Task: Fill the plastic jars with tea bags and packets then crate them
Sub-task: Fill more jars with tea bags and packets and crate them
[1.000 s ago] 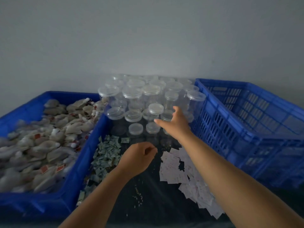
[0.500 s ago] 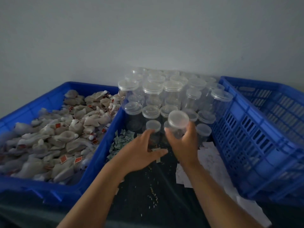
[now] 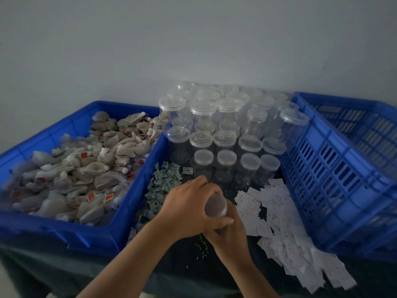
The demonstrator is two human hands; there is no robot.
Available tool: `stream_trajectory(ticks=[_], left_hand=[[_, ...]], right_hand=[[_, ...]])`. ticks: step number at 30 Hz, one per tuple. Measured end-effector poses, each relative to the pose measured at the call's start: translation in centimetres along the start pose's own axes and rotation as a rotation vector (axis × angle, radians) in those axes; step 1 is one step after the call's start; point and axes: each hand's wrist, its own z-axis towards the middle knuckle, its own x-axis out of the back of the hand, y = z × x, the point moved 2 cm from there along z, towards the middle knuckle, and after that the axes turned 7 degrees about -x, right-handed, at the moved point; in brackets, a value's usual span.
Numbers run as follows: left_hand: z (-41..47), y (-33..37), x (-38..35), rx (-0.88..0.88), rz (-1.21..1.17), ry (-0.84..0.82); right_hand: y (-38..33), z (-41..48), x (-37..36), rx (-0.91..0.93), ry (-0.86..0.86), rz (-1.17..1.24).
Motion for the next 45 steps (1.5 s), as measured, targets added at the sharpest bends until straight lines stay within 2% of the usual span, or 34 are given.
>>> stream_trajectory(ticks=[4, 7, 9, 12, 14, 16, 18, 20, 22, 25, 27, 29, 31, 33, 35, 38, 41, 43, 45], left_hand=[[-0.5, 0.7, 0.3, 0.090, 0.070, 0.094], [-0.9, 1.4, -0.5, 0.326, 0.094, 0.120], [-1.0, 1.1, -0.9, 0.482, 0.050, 0.038], [-1.3, -0.6, -1.1, 0.633, -0.023, -0.169], [-2.4, -1.9, -1.0, 0.790, -0.283, -0.293], [-4.0, -2.9, -1.1, 0.975, -0.761, -0.337], [-5.0, -3.7, -0.8, 1.037, -1.135, -0.264], [-5.3, -4.2, -1.0, 1.064, -1.237, -0.144], [-5.1, -4.0, -1.7, 1.048, -1.179, -0.082], [-4.7, -3.6, -3.2, 0.939, -1.066, 0.113], [-4.5, -4.0, -4.1, 0.832, -0.746, 0.176], [-4.3, -4.6, -5.2, 0.684, -0.317, 0.101], [-4.3, -4.7, -6.6, 0.624, -0.090, 0.019], [-4.3, -4.6, -6.8, 0.675, -0.088, 0.055], [-4.1, -4.4, -5.9, 0.673, -0.157, 0.198], [-3.8, -3.8, -1.9, 0.577, -0.141, 0.423], [-4.2, -4.4, 4.0, 0.450, -0.044, 0.557], [-4.9, -6.7, 7.6, 0.486, -0.014, 0.576], [-6.2, -10.3, 10.2, 0.665, -0.045, 0.430]], right_hand=[[0.1, -0.1, 0.1, 0.114, 0.109, -0.212], [0.1, -0.4, 0.0, 0.212, 0.256, -0.387], [0.1, -0.4, -0.2, 0.280, 0.282, -0.476], [0.2, -0.7, -0.7, 0.376, 0.249, -0.587], [0.2, -1.0, -1.3, 0.475, 0.238, -0.677], [0.1, -1.1, -1.4, 0.488, 0.292, -0.678], [0.1, -0.7, -0.3, 0.334, 0.390, -0.554], [0.2, -0.3, 0.8, 0.118, 0.402, -0.365], [0.3, -0.2, 1.0, -0.007, 0.363, -0.225], [0.1, -0.3, 0.8, -0.021, 0.326, -0.141], [0.2, -0.2, 0.8, -0.001, 0.299, -0.139], [0.2, -0.2, 0.8, -0.001, 0.275, -0.153], [0.2, -0.2, 0.8, -0.012, 0.252, -0.154], [0.0, -0.2, 0.8, -0.001, 0.231, -0.150], [-0.2, -0.2, 0.7, 0.023, 0.225, -0.154], [-0.6, -0.4, 0.7, 0.050, 0.225, -0.153], [-1.0, -0.3, 0.7, 0.059, 0.209, -0.155], [-1.1, -0.3, 0.7, 0.060, 0.197, -0.151], [-1.0, -0.2, 0.6, 0.049, 0.188, -0.145]])
